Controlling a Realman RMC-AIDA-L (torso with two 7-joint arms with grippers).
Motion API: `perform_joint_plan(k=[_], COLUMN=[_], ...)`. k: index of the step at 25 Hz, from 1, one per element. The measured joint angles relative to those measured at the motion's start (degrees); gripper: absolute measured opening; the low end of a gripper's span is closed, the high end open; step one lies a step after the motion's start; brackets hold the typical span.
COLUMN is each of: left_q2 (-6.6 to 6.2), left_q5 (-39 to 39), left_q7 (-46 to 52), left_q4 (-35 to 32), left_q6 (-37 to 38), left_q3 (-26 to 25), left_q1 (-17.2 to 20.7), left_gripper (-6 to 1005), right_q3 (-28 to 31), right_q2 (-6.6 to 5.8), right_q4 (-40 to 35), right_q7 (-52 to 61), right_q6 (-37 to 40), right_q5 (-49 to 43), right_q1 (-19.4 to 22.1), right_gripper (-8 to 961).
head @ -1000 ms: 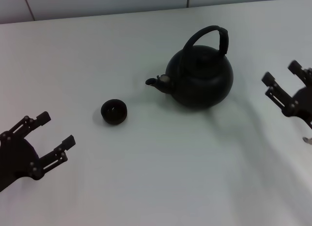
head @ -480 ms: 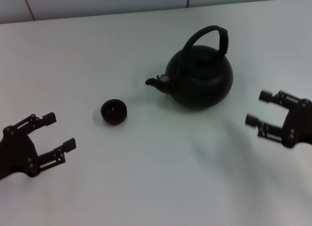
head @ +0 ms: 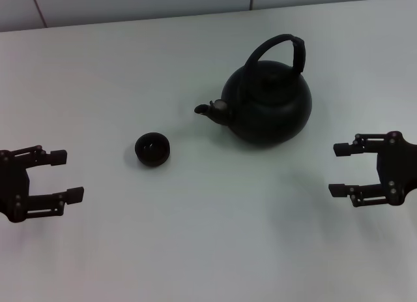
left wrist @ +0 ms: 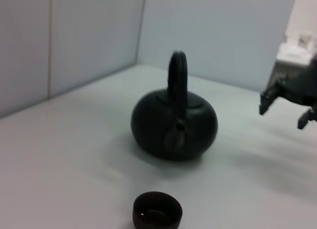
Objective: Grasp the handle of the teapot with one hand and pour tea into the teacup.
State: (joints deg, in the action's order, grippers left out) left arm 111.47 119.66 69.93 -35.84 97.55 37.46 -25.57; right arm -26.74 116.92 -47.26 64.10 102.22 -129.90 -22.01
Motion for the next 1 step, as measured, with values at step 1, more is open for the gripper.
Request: perform_joint_plan(k=[1], left_q2=[-0.08], left_q5=[0.8], left_q7=[0.8], left_q4=[-0.4], left_q6=[0.3], left_q3=[0.0], left_q1=[-0.6], left_gripper=[813], right_q3=[-0.1], right_q2=[0.01], right_q4=[-0.4], right_q7=[0.2], right_q6=[0.0], right_q5=[-0.4], right_q1=[-0.5], right_gripper=[757])
